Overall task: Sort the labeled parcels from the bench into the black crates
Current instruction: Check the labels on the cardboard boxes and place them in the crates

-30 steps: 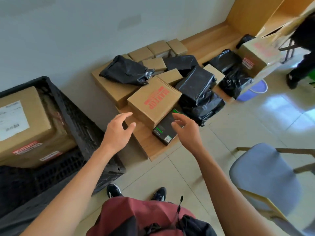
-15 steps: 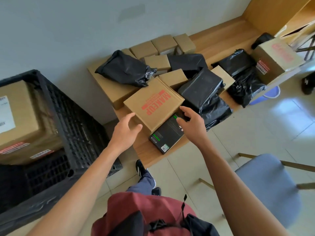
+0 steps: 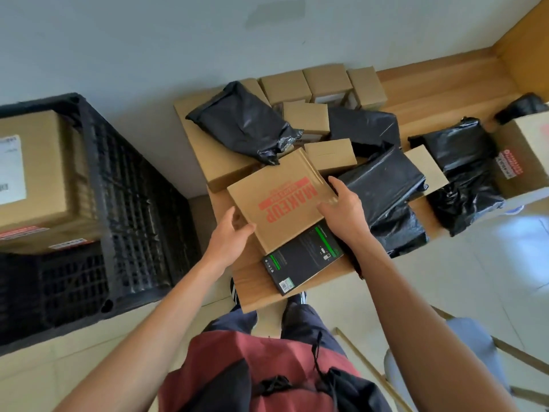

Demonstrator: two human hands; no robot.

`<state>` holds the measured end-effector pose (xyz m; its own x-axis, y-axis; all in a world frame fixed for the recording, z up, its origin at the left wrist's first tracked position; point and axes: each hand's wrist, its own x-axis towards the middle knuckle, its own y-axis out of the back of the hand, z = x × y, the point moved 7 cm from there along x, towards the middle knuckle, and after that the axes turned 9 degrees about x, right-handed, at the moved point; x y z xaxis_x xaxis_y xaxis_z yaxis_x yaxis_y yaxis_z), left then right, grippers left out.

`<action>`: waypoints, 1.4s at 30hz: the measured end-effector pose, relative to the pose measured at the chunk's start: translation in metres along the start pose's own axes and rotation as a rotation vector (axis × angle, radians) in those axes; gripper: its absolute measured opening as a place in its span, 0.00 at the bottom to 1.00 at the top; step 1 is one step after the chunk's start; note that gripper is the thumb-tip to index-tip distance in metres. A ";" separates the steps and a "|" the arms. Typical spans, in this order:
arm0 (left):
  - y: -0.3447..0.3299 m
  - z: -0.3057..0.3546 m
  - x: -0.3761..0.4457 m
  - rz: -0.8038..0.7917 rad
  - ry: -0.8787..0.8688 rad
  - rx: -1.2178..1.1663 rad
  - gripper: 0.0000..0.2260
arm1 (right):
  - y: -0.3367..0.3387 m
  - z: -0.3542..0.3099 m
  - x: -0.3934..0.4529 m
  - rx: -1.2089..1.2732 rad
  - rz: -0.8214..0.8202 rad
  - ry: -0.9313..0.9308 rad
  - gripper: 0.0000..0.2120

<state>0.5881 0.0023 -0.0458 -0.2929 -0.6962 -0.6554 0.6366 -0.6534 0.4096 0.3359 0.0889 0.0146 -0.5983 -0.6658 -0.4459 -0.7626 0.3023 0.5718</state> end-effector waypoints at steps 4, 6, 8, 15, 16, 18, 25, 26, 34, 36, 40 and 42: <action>-0.011 0.003 -0.002 0.047 0.042 -0.048 0.24 | -0.002 0.006 0.021 -0.122 -0.076 -0.046 0.35; -0.017 0.006 -0.007 0.080 0.047 -0.064 0.22 | 0.001 0.004 0.026 -0.181 -0.105 -0.012 0.33; -0.021 0.010 -0.010 0.121 0.054 -0.081 0.21 | 0.001 0.003 0.031 -0.206 -0.138 0.026 0.30; -0.034 0.029 -0.028 0.220 0.034 -0.085 0.19 | 0.010 0.009 0.039 -0.133 -0.163 0.112 0.27; -0.033 0.031 -0.031 0.234 0.028 -0.097 0.19 | 0.012 0.008 0.037 -0.100 -0.166 0.121 0.26; -0.030 0.034 -0.040 0.266 0.017 -0.122 0.18 | 0.017 0.007 0.031 -0.025 -0.177 0.140 0.25; -0.013 0.039 -0.076 0.418 -0.044 -0.260 0.19 | 0.037 -0.004 0.016 0.167 -0.185 0.212 0.22; -0.009 0.041 -0.080 0.445 -0.051 -0.277 0.19 | 0.041 -0.005 0.016 0.197 -0.185 0.221 0.22; 0.007 0.067 -0.105 0.539 -0.211 -0.373 0.04 | 0.068 -0.023 0.014 0.430 -0.269 0.254 0.21; 0.007 0.070 -0.109 0.539 -0.226 -0.426 0.05 | 0.077 -0.027 0.013 0.524 -0.265 0.204 0.10; 0.007 0.081 -0.120 0.541 -0.261 -0.510 0.18 | 0.081 -0.037 0.004 0.612 -0.313 0.139 0.25; 0.005 0.083 -0.121 0.500 -0.265 -0.542 0.21 | 0.080 -0.039 0.000 0.599 -0.337 0.122 0.29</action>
<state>0.5676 0.0588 0.0880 0.0029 -0.9619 -0.2734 0.9774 -0.0551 0.2043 0.2845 0.0866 0.0866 -0.3001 -0.8507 -0.4316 -0.9271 0.3666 -0.0781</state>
